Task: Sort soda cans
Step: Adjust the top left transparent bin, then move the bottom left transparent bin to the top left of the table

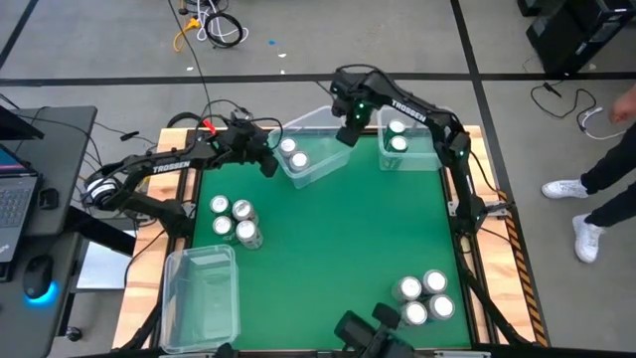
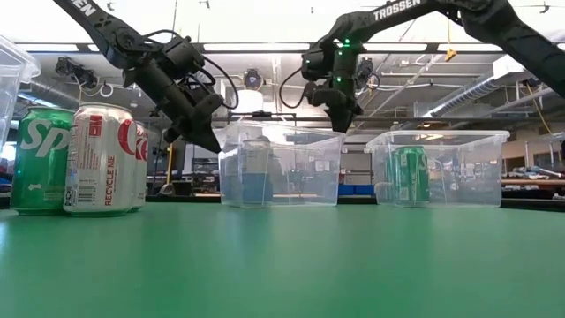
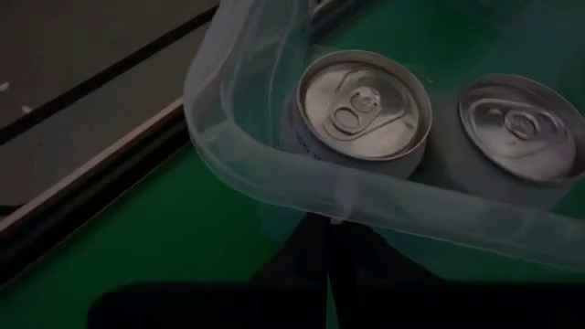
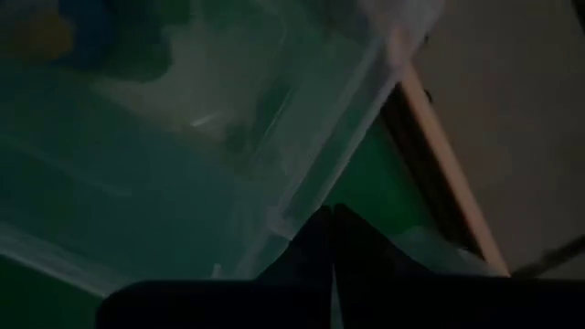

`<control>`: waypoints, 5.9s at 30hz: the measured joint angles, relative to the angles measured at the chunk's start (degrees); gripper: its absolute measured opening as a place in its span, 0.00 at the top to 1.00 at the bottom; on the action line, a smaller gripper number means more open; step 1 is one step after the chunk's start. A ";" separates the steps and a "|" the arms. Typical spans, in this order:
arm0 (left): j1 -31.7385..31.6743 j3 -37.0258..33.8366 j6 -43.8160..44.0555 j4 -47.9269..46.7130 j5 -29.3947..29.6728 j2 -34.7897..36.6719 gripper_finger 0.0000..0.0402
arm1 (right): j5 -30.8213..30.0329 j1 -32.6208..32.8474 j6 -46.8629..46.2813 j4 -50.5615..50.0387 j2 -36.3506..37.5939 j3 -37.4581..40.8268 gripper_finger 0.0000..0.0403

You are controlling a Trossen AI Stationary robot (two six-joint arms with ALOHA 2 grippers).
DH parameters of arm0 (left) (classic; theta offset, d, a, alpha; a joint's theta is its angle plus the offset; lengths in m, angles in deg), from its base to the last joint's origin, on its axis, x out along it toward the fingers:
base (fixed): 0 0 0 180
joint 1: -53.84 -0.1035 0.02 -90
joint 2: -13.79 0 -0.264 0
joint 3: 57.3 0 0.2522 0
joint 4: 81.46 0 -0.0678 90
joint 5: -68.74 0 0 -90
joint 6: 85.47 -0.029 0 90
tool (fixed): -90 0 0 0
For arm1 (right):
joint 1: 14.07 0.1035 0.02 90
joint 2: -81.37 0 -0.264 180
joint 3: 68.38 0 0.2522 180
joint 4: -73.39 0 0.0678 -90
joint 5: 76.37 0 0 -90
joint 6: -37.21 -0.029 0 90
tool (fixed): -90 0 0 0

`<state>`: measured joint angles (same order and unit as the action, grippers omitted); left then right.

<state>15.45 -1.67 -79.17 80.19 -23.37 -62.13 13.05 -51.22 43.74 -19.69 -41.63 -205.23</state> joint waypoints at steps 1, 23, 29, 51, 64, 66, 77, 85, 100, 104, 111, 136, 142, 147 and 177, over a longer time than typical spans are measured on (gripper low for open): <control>0.00 0.00 -0.02 0.05 0.00 0.00 0.99 | -0.04 0.67 -0.59 -0.92 0.10 0.00 1.00; 0.15 0.00 1.91 9.43 -5.48 -5.45 0.99 | -3.49 5.20 -2.72 0.12 8.92 -0.04 1.00; 0.17 0.00 3.36 13.43 -6.47 -6.25 0.99 | -1.69 4.12 1.63 10.06 8.96 3.33 1.00; 0.20 3.50 2.90 11.04 -12.30 -0.81 0.99 | -6.00 -4.22 -11.37 21.00 8.77 21.40 1.00; 6.56 3.43 -5.59 0.72 -16.65 4.66 0.99 | -9.95 -2.70 -11.09 22.04 10.59 19.82 1.00; 9.72 3.42 -6.15 3.72 -18.12 3.45 0.99 | -9.84 -1.46 -8.08 22.15 12.81 19.07 1.00; 20.65 3.37 -7.35 19.99 -15.67 -7.10 0.99 | -7.60 2.17 -2.57 20.58 26.67 18.95 1.00; 18.17 3.34 -6.54 19.50 -3.50 -11.42 0.99 | -7.61 0.92 -3.34 19.30 30.02 18.95 1.00; 9.12 3.34 -6.00 19.39 -3.82 -11.56 0.99 | -7.77 0.11 -2.97 20.26 29.93 24.67 1.00; 8.72 3.34 -5.66 19.84 -6.40 -11.56 0.99 | -7.77 0.13 -2.89 20.57 29.93 25.27 1.00; 8.88 5.45 -5.50 18.31 -10.98 -11.49 0.99 | -0.55 0.39 -2.83 18.68 29.93 25.43 1.00; 15.23 26.66 -14.09 -51.87 -9.30 -0.10 0.99 | -2.26 8.25 0.26 30.68 30.58 46.97 1.00; 23.76 28.43 -3.28 -65.32 -6.44 5.75 0.99 | -2.47 9.15 2.07 32.49 33.27 46.96 1.00; 31.64 28.02 9.33 -71.29 -6.06 11.98 0.99 | -2.61 9.34 3.09 33.05 35.87 46.90 1.00; 54.71 27.63 32.97 -81.01 -3.86 6.47 0.47 | -2.17 9.93 3.73 33.20 39.13 46.90 1.00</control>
<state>70.16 25.96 -46.20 -0.82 -27.23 -55.66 10.88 -41.29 47.47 13.52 -2.50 -158.32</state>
